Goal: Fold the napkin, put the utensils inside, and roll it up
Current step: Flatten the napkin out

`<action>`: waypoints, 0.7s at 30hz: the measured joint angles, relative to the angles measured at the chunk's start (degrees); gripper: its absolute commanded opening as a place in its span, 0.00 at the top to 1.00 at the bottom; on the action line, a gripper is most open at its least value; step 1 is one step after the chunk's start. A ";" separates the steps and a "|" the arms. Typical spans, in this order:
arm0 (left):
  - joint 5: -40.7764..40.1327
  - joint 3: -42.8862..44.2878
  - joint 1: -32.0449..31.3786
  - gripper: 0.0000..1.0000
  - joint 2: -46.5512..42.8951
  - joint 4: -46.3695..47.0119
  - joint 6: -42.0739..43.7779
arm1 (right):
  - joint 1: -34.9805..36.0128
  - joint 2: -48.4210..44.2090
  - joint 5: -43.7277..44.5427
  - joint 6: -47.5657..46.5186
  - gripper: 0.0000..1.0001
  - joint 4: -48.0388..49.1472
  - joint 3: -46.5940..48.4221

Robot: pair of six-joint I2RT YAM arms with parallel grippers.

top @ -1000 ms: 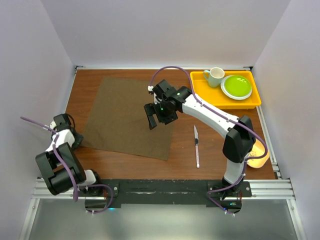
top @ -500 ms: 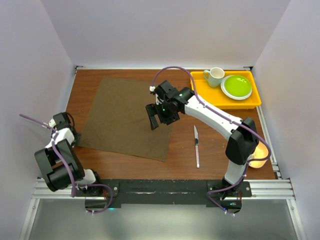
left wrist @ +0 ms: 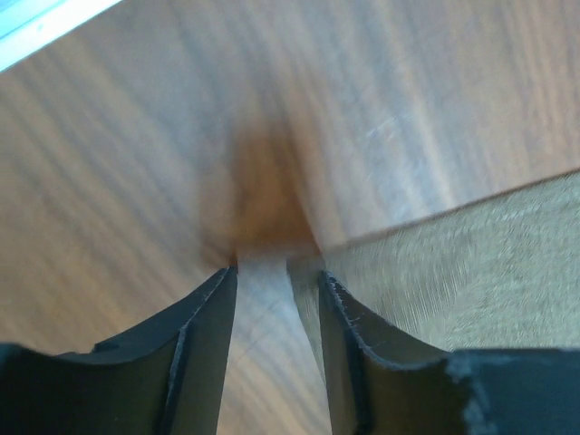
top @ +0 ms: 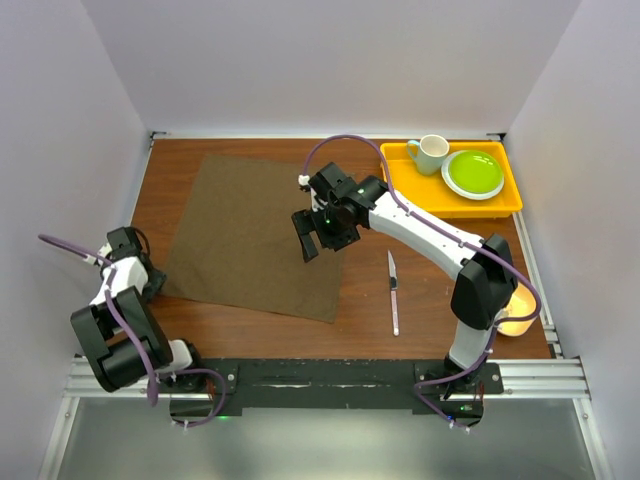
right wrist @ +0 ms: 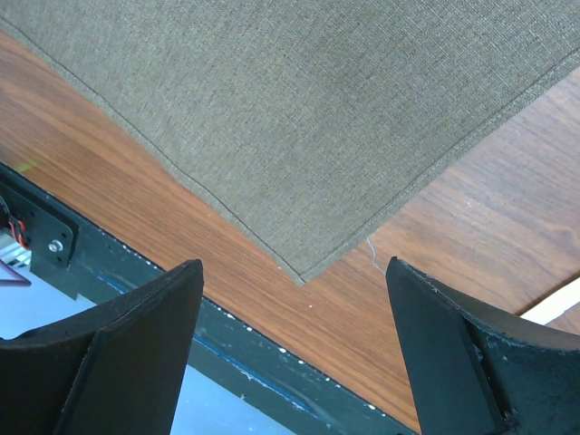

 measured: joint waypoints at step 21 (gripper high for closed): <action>-1.86 -0.09 -3.87 0.62 0.70 -1.14 -3.13 | 0.00 0.11 -0.07 -3.45 0.14 -0.04 -0.04</action>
